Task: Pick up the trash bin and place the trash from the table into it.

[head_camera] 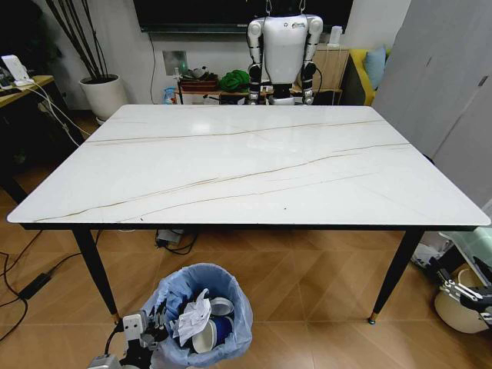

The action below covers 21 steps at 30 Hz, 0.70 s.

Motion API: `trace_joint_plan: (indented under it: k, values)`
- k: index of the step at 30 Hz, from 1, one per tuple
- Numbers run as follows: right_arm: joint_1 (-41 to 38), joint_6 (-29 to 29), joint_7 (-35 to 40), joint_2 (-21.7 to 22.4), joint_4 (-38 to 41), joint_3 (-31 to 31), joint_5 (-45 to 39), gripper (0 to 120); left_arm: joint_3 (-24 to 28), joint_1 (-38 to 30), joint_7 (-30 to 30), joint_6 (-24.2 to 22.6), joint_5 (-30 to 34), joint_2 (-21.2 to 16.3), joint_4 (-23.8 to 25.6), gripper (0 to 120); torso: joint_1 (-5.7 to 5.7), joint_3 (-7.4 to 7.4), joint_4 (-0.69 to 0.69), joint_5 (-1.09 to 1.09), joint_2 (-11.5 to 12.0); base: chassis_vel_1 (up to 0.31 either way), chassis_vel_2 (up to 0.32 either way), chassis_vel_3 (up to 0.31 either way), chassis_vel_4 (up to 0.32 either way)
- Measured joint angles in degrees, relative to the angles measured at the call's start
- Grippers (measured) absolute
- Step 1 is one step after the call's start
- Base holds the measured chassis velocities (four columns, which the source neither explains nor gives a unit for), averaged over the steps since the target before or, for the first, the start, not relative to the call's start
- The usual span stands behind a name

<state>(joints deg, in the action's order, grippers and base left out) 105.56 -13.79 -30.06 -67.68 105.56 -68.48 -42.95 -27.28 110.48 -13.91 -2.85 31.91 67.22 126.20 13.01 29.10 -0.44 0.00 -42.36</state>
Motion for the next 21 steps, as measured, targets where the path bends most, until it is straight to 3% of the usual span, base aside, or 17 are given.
trace_joint_plan:
  k: [21]
  values:
    - [0.00, 0.00, 0.00, 0.00, 0.00, 0.00, 0.00, 100, 0.03, -0.17, -0.10, 0.00, 0.41, 0.42, -1.37, 0, -2.10, -2.84, 0.00, 0.00, 4.94, 0.000, 0.000, 0.000, 0.000]
